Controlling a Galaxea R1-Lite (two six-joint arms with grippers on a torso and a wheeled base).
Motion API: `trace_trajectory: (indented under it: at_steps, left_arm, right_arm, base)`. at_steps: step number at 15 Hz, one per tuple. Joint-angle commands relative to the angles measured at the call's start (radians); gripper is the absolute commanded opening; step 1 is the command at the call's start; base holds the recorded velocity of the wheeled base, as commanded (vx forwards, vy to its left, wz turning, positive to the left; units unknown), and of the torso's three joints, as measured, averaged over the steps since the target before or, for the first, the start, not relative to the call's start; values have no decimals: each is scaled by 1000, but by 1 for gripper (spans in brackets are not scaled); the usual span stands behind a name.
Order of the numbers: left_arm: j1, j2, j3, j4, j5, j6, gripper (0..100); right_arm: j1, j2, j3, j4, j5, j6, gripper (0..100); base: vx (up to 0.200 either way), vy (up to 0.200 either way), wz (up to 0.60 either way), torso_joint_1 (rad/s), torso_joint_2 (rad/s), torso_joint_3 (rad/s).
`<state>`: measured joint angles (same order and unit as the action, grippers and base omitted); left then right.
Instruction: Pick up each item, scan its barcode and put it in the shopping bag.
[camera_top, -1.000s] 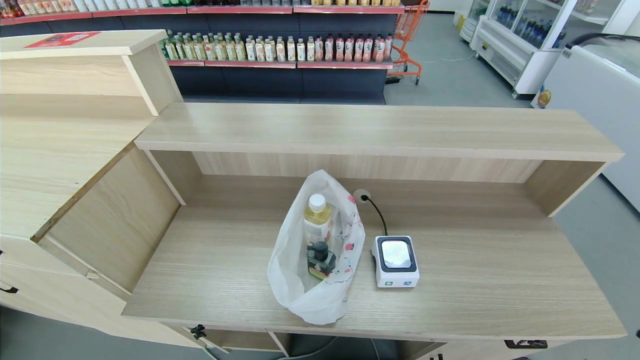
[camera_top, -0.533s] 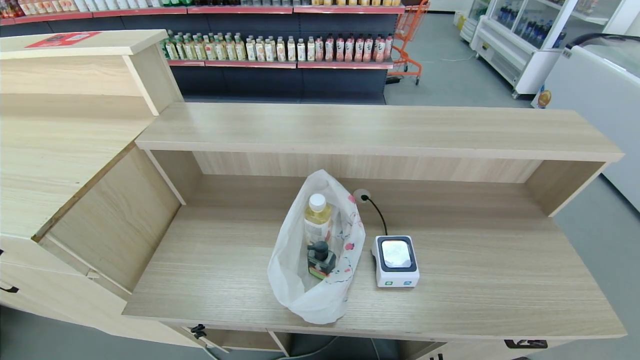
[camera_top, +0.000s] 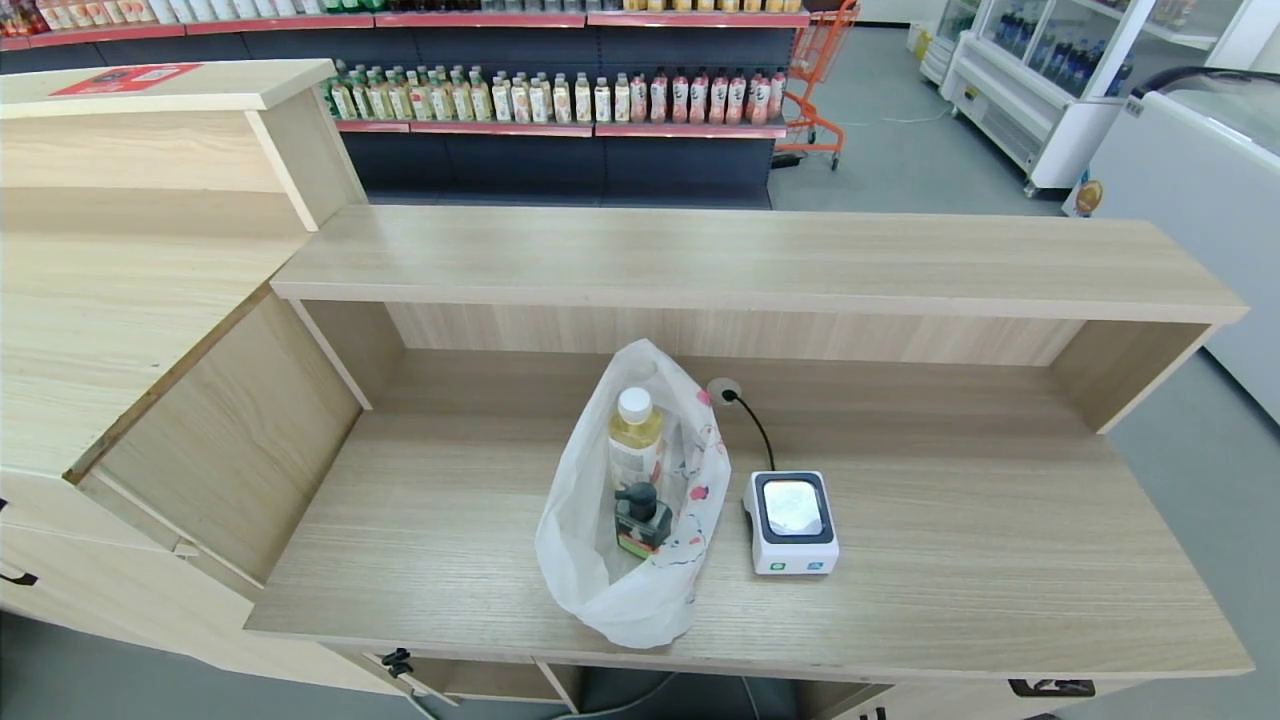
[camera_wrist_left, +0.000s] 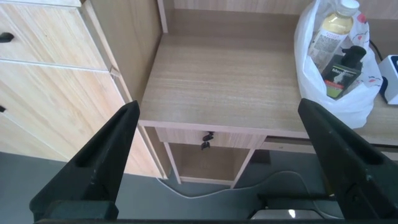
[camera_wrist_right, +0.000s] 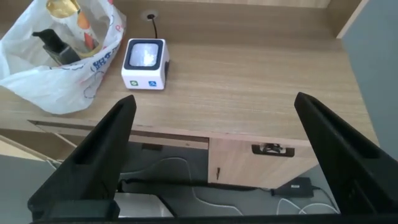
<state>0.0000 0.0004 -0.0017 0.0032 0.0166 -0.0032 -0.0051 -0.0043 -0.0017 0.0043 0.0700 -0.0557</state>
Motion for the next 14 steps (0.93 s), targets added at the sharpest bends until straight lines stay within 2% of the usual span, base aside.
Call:
trace_trajectory:
  at_steps: [1, 3, 9, 12, 14]
  left_arm:
    - [0, 1, 0, 0, 0, -11, 100]
    - [2, 4, 0, 0, -1, -3, 100]
    - [2, 0, 0, 0, 0, 15, 100]
    - [2, 0, 0, 0, 0, 14, 100]
    - [2, 0, 0, 0, 0, 11, 100]
  right_arm:
    - [1, 4, 0, 2, 1, 1, 100]
    - [1, 4, 0, 2, 1, 1, 100]
    - [1, 4, 0, 2, 1, 1, 100]
    - [1, 4, 0, 2, 1, 1, 100]
    - [1, 4, 0, 2, 1, 1, 100]
  base:
    - [0, 0, 0, 0, 0, 0]
    - [0, 0, 0, 0, 0, 0]
    - [0, -200, 0, 3, -1, 0]
    - [0, -200, 0, 4, 2, 1]
    - [0, 0, 0, 0, 0, 0]
